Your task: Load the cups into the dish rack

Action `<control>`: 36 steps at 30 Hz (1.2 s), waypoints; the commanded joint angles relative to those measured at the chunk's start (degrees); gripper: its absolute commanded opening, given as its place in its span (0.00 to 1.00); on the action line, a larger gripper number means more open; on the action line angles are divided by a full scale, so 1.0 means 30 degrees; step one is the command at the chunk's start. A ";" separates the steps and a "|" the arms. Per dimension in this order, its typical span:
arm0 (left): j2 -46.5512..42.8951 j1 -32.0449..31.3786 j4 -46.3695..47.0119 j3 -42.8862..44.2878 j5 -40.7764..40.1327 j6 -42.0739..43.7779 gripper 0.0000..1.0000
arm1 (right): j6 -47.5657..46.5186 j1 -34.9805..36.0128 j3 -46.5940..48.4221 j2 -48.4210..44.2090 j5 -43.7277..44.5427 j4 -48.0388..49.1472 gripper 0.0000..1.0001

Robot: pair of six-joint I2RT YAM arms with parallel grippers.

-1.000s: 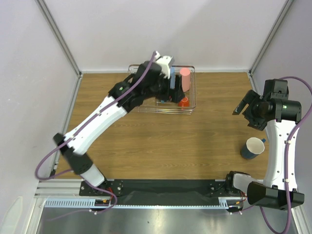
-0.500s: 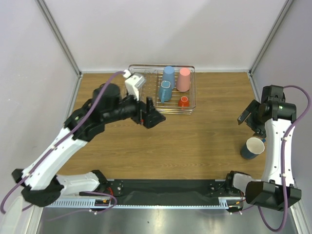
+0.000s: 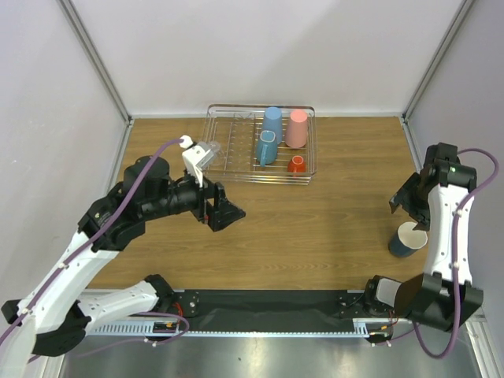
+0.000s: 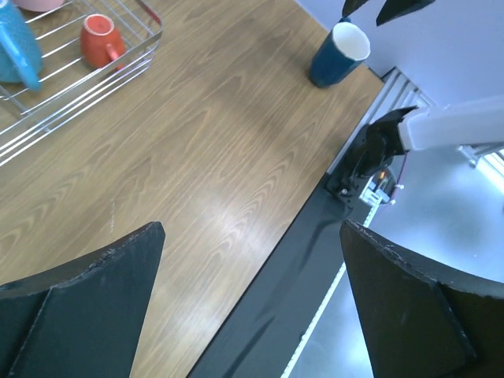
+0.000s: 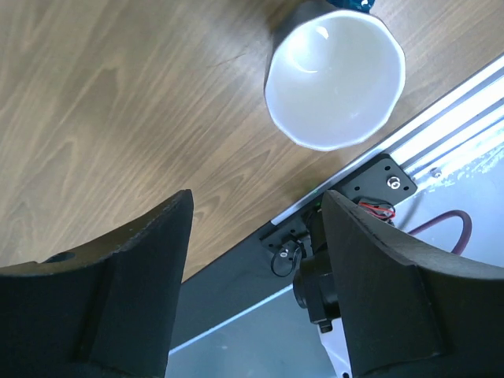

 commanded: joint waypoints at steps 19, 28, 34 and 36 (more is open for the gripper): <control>0.1619 0.0805 -0.1504 0.1917 -0.0707 0.1434 1.00 | -0.0190 -0.0958 -0.4023 0.2496 0.0238 0.4654 0.65; 0.1944 0.0863 -0.2266 0.2856 -0.1467 0.1756 1.00 | 0.0044 -0.0987 -0.5488 0.3374 -0.0523 0.7028 0.46; 0.2324 0.0922 -0.2735 0.3325 -0.1674 0.1845 1.00 | 0.0280 -0.0783 -0.5695 0.3666 -0.0643 0.7586 0.36; 0.2412 0.0980 -0.2852 0.3414 -0.1732 0.1844 1.00 | 0.0455 -0.0198 -0.5549 0.3755 -0.0438 0.7382 0.28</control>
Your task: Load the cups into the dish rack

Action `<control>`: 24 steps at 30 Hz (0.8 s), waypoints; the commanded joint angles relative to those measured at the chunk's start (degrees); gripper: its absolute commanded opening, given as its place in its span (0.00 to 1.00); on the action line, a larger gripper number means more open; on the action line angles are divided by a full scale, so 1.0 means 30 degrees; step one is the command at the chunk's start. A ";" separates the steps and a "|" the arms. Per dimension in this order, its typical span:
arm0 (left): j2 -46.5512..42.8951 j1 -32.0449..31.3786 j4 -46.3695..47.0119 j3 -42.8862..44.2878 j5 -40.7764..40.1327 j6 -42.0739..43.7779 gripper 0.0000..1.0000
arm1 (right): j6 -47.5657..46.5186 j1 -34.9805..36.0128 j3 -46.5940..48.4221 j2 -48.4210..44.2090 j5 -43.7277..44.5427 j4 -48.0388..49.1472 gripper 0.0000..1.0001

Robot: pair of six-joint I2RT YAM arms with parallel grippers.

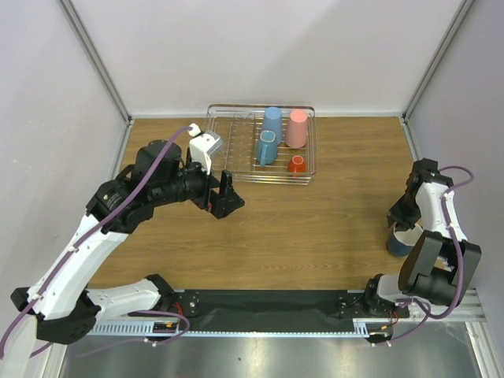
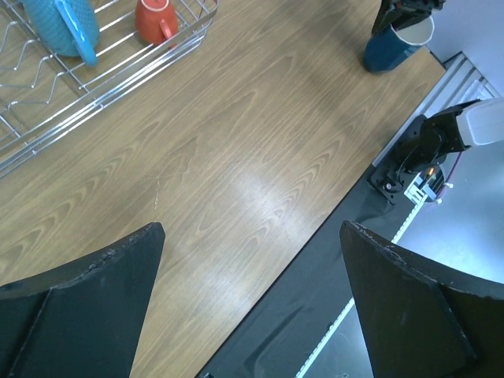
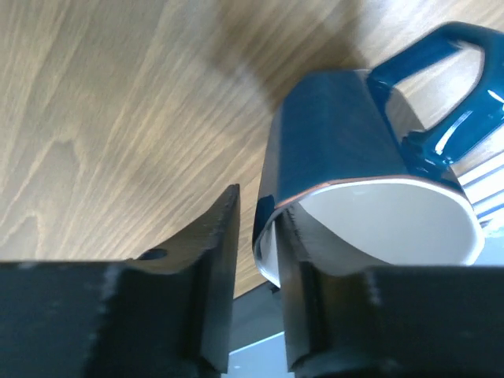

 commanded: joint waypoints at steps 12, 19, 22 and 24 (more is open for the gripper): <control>0.1186 0.0881 -0.0340 0.1670 -0.0356 -0.0213 1.00 | 0.2623 1.0762 0.5350 0.1802 0.3075 -0.1700 0.00; 0.2181 0.1263 -0.0427 0.2431 -0.0265 -0.0944 1.00 | 0.1926 1.7267 0.9660 0.4965 0.1879 -0.2729 0.00; 0.2768 0.1584 -0.0867 0.2900 -0.0850 -0.1501 1.00 | 0.1426 1.9550 1.0918 0.6751 0.1145 -0.2961 0.00; 0.3031 0.1992 -0.1188 0.3192 -0.1116 -0.1997 1.00 | 0.1219 2.0579 1.1127 0.7513 0.0823 -0.2438 0.00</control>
